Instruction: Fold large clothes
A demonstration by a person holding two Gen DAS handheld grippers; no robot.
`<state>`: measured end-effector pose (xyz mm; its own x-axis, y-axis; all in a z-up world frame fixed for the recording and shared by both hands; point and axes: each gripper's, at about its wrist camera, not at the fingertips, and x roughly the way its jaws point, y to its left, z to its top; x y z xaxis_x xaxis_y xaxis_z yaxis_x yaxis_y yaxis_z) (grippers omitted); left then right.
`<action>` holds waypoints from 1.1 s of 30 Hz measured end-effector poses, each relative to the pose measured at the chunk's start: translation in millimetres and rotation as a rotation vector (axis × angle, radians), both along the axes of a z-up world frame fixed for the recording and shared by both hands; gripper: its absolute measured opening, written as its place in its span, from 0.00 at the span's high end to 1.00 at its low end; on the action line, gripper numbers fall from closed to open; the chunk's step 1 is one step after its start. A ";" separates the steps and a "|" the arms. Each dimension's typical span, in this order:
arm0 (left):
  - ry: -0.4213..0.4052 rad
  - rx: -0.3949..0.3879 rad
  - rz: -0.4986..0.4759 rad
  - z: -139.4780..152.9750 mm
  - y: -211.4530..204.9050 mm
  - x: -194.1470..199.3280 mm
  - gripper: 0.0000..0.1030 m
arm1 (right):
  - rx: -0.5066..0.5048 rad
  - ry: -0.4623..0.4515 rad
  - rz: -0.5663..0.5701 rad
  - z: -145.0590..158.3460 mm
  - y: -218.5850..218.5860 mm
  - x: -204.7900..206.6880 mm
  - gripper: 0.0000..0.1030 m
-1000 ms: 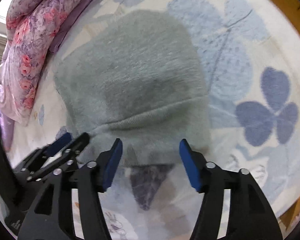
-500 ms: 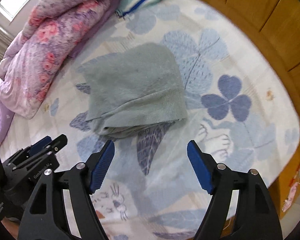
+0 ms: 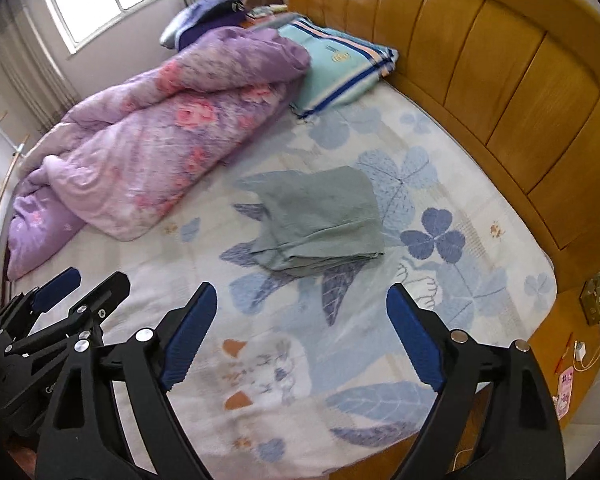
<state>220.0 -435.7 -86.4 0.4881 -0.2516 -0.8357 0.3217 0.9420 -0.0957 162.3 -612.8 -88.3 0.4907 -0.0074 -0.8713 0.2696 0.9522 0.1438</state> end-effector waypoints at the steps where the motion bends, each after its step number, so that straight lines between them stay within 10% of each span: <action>1: -0.013 -0.015 -0.006 10.4 7.8 -10.9 0.25 | 0.002 -0.005 0.000 7.4 6.8 -8.6 0.18; 14: -0.207 0.017 -0.049 66.5 71.3 -123.9 0.19 | -0.079 -0.115 -0.061 58.1 79.1 -115.9 0.18; 33: -0.261 -0.005 -0.105 65.8 87.0 -151.4 0.19 | -0.102 -0.169 -0.146 53.9 101.3 -158.4 0.18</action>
<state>68.5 -348.7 -20.6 0.6579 -0.3160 -0.6836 0.4320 0.9019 -0.0011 3.9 -511.4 -34.3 0.6170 -0.1727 -0.7677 0.3857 0.9168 0.1038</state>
